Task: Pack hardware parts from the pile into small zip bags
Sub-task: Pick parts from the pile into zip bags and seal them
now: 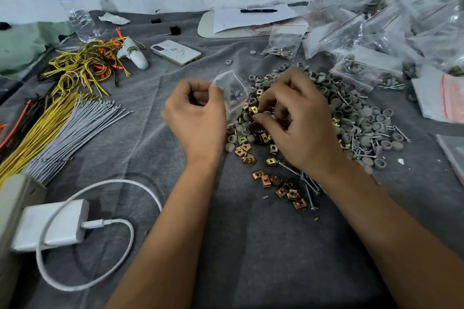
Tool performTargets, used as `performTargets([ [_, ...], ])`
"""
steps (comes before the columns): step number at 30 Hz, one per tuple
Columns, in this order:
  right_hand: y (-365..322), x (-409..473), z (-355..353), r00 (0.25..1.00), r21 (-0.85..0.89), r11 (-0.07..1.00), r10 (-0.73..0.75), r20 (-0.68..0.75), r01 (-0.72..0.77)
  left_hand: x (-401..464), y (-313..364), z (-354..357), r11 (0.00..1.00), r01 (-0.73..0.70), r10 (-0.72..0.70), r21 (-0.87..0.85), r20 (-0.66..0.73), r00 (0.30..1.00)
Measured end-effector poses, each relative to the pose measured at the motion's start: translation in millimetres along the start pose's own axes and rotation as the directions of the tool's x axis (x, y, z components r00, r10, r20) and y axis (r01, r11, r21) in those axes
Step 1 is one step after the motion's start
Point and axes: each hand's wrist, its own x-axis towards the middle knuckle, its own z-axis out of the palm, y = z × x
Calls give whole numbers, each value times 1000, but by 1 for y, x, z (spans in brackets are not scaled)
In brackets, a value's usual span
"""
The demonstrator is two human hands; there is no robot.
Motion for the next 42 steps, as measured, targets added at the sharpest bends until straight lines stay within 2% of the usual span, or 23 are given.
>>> performTargets([
  [2, -1, 0, 1, 976, 1, 1000, -4, 219, 4, 3, 0, -2, 1000, 22, -22, -16, -45, 999],
  [4, -3, -2, 5, 881, -41, 999, 9, 473, 12, 4, -1, -2, 998, 49, -51, -34, -65, 997],
  [5, -4, -3, 7, 844, -58, 998, 15, 536, 18, 5, -1, -2, 998, 55, -58, -38, -66, 996],
  [14, 0, -1, 4, 749, -29, 1000, 26, 662, -8, 4, -2, -1, 997, 55, -57, -52, -47, 997],
  [19, 6, 0, -5, 770, 3, 996, 69, 634, -93, 4, -2, -1, 997, 60, -62, -54, -43, 997],
  [26, 7, 0, -5, 739, -58, 996, 90, 668, -69, 2, -4, 0, 998, 52, -53, -42, -12, 999],
  [28, 8, 0, -5, 765, -37, 997, 73, 640, -65, 1, -5, 0, 998, 43, -43, -40, -7, 999],
  [30, 9, 0, -7, 822, 45, 986, 106, 560, -158, 2, -7, 1, 999, 41, -40, -35, 22, 999],
  [32, 11, 0, -8, 866, 142, 950, 184, 464, -278, 2, -11, 3, 1000, 17, -17, -1, 114, 993],
  [34, 12, 1, -7, 888, 223, 907, 256, 381, -357, 0, -14, 5, 997, -64, 50, 42, 280, 959],
  [36, 13, 1, -7, 897, 320, 856, 305, 320, -406, -3, -14, 7, 978, -193, 139, 77, 448, 883],
  [38, 15, 2, -8, 900, 375, 824, 343, 268, -426, -6, -16, 8, 955, -280, 180, 99, 557, 811],
  [42, 21, 3, -10, 893, 356, 820, 395, 214, -448, -9, -14, 9, 964, -232, 98, 128, 644, 759],
])
